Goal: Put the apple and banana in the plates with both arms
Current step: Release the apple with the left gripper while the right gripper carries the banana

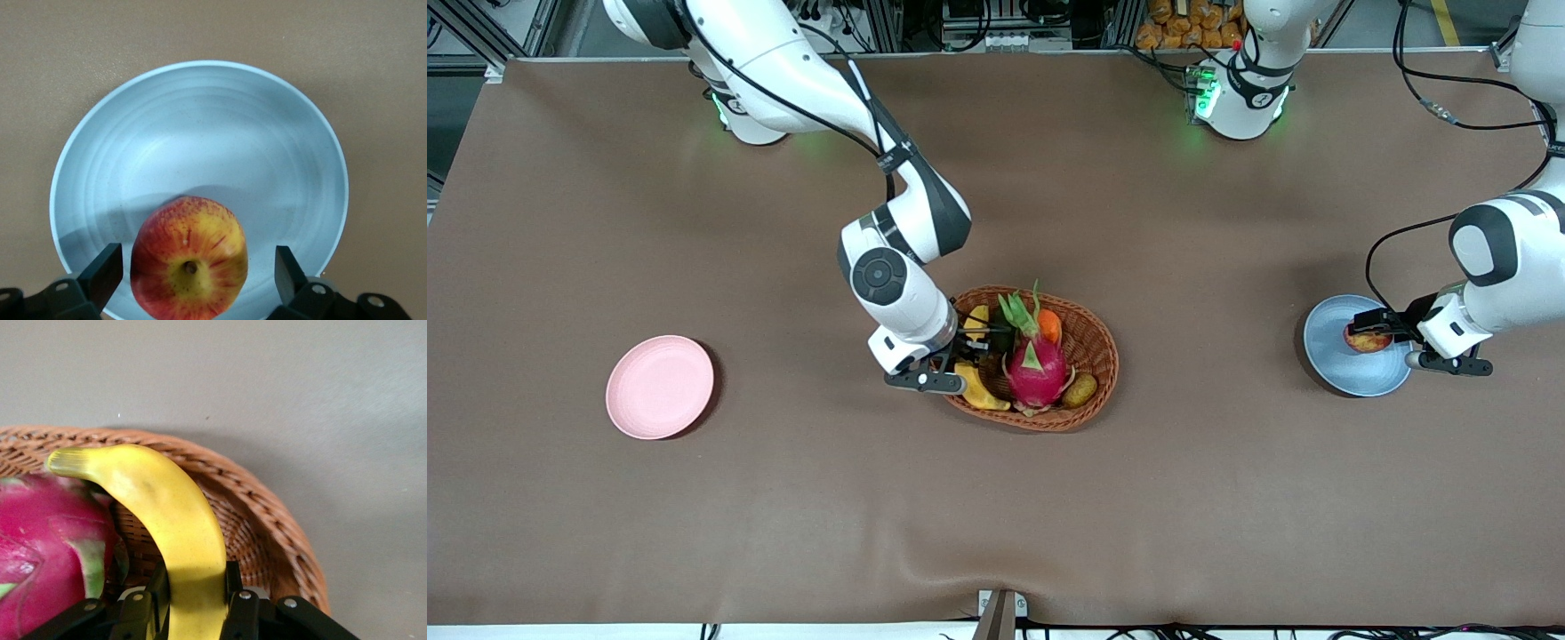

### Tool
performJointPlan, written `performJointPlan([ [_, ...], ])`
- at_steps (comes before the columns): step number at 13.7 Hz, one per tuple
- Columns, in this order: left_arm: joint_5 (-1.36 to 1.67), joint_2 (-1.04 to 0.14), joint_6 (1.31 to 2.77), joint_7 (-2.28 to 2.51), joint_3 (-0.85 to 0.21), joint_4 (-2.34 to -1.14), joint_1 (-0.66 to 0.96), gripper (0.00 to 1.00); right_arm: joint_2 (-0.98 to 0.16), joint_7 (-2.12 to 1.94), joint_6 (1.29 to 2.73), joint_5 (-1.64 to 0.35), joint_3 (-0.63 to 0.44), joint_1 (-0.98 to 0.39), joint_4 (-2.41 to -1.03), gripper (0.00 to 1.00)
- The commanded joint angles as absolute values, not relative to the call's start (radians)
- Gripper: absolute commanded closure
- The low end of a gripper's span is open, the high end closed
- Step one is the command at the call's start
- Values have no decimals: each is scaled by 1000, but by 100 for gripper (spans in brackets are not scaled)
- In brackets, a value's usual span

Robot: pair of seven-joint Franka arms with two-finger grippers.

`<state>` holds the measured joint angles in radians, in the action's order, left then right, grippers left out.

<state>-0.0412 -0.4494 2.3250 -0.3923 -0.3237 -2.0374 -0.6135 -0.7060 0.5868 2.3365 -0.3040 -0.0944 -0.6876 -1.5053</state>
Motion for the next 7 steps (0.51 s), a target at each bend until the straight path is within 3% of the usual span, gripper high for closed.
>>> performJointPlan([
  [1, -61, -450, 2327, -400, -334, -2025, -617, 0, -625, 566, 2258, -299, -95, -643, -1519, 95],
  [4, -61, -405, 2287, -397, -353, -1993, -614, 0, -514, 493, 2224, -298, -95, -554, -1596, 92],
  [7, -61, -400, 2134, -387, -391, -1876, -614, 0, -364, 297, 2227, -212, -126, -494, -1796, 85],
])
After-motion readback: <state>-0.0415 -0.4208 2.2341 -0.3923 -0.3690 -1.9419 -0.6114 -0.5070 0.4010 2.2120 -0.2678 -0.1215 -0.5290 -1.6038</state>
